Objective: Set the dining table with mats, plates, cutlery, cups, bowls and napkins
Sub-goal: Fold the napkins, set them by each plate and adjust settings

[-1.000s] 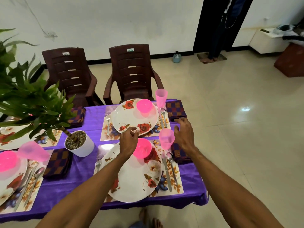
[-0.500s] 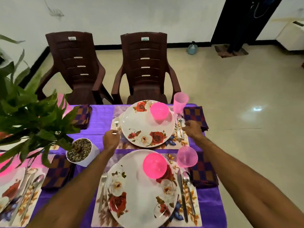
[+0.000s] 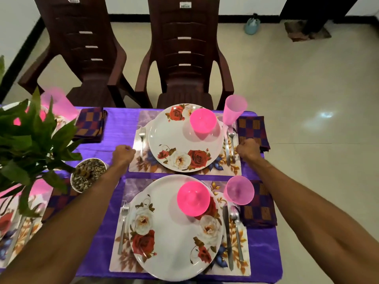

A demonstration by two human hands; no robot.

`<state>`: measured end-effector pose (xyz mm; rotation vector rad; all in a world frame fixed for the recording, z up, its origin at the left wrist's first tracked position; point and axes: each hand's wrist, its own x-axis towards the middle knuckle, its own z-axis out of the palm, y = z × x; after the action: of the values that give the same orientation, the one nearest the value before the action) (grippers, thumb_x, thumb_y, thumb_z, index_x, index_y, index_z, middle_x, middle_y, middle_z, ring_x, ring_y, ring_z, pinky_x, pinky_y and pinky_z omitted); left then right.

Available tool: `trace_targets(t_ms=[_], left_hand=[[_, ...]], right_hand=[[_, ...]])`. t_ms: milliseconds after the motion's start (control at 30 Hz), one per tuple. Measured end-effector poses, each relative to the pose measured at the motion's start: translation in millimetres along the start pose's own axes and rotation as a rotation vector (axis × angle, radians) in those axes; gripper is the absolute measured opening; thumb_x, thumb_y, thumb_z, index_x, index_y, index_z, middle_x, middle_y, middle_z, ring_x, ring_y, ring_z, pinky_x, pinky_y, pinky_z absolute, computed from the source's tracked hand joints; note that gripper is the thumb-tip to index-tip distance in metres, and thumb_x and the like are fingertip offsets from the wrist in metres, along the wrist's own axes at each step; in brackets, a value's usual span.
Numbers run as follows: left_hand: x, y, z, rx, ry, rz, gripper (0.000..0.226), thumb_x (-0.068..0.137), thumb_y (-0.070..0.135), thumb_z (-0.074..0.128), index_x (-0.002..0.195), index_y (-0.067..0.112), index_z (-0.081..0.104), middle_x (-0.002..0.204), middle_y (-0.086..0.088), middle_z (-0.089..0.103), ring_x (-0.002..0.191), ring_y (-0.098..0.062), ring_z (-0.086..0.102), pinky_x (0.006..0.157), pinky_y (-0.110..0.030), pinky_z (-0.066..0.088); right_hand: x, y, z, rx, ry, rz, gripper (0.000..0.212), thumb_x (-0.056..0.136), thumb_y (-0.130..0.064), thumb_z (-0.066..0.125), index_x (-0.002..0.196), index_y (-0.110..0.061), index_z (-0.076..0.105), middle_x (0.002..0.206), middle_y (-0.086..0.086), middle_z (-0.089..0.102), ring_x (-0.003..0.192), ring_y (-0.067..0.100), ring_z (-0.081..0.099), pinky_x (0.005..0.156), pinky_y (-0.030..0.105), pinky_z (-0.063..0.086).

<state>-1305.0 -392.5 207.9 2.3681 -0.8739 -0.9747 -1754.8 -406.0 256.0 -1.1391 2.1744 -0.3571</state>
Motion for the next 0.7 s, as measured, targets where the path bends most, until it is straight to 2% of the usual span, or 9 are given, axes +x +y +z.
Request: trace_targets(t_ms=[67,200,267,333,367,433,533,600,700], left_hand=[[0.4,1.5,-0.9,0.025,0.004,0.005,0.025,0.074,0.025,0.074,0.060,0.010,0.060,0.075,-0.022,0.068,0.087,-0.045,0.068,0.073,-0.051,0.059],[5.5,-1.2,-0.1,0.042,0.018,-0.002,0.026,0.073,0.027,0.074,0.060,0.008,0.062,0.072,-0.020,0.069,0.082,-0.042,0.070,0.072,-0.051,0.060],[0.3,2.8,-0.7,0.032,0.033,-0.013,0.029,0.075,0.027,0.076,0.060,0.007,0.060,0.069,-0.016,0.067,0.072,-0.035,0.067,0.071,-0.045,0.060],[-5.0,6.3,0.2,-0.013,0.020,-0.015,0.030,0.077,0.020,0.079,0.058,0.009,0.058,0.062,-0.011,0.057,0.066,-0.025,0.057,0.064,-0.040,0.051],[-5.6,7.0,1.2,-0.031,0.019,-0.018,0.025,0.077,0.016,0.080,0.062,0.008,0.062,0.063,-0.013,0.058,0.068,-0.024,0.058,0.063,-0.040,0.049],[-0.9,4.3,2.5,-0.042,0.038,-0.037,0.013,0.074,0.010,0.082,0.074,0.004,0.071,0.076,-0.020,0.067,0.078,-0.031,0.068,0.069,-0.044,0.054],[13.8,-2.3,4.1,-0.046,0.072,-0.088,0.020,0.066,0.015,0.088,0.070,0.007,0.071,0.084,-0.017,0.072,0.088,-0.035,0.071,0.077,-0.049,0.060],[21.9,-6.6,6.9,-0.004,0.111,-0.115,0.027,0.063,0.020,0.090,0.072,0.004,0.071,0.084,-0.017,0.073,0.087,-0.034,0.071,0.075,-0.051,0.061],[18.2,-1.1,10.8,0.017,0.153,-0.098,0.029,0.068,0.021,0.088,0.078,-0.001,0.073,0.085,-0.018,0.073,0.085,-0.031,0.070,0.071,-0.044,0.059]], right_hand=[[0.3,-0.4,0.8,0.027,0.011,0.016,0.010,0.082,-0.002,0.060,0.084,0.007,0.066,0.083,0.015,0.063,0.081,0.030,0.062,0.063,0.033,0.045],[-0.2,-1.2,2.7,0.055,0.037,0.041,0.009,0.085,0.000,0.061,0.083,0.007,0.067,0.078,0.014,0.062,0.073,0.028,0.060,0.059,0.033,0.047],[0.7,-0.4,3.5,0.062,0.048,0.045,0.009,0.085,0.001,0.061,0.083,0.007,0.066,0.076,0.013,0.062,0.070,0.028,0.061,0.056,0.032,0.046],[1.3,0.4,4.3,0.058,0.053,0.047,0.010,0.085,0.000,0.061,0.082,0.008,0.067,0.073,0.012,0.062,0.068,0.027,0.061,0.054,0.029,0.044],[1.4,0.4,4.4,0.054,0.055,0.045,0.010,0.085,0.000,0.061,0.082,0.007,0.067,0.071,0.012,0.061,0.067,0.027,0.060,0.053,0.029,0.044],[2.0,0.2,4.8,0.041,0.065,0.039,0.010,0.084,0.001,0.061,0.079,0.007,0.067,0.069,0.012,0.061,0.065,0.028,0.060,0.053,0.028,0.044],[2.8,0.8,6.1,0.007,0.081,0.034,0.010,0.083,0.001,0.061,0.078,0.006,0.068,0.070,0.012,0.061,0.064,0.027,0.060,0.053,0.028,0.042],[3.3,0.7,6.8,-0.005,0.086,0.029,0.011,0.084,0.001,0.061,0.077,0.006,0.068,0.068,0.011,0.060,0.063,0.026,0.059,0.054,0.027,0.042],[3.4,-0.2,6.9,-0.013,0.097,0.025,0.011,0.085,0.000,0.061,0.078,0.005,0.068,0.068,0.010,0.058,0.063,0.026,0.057,0.055,0.027,0.042]])
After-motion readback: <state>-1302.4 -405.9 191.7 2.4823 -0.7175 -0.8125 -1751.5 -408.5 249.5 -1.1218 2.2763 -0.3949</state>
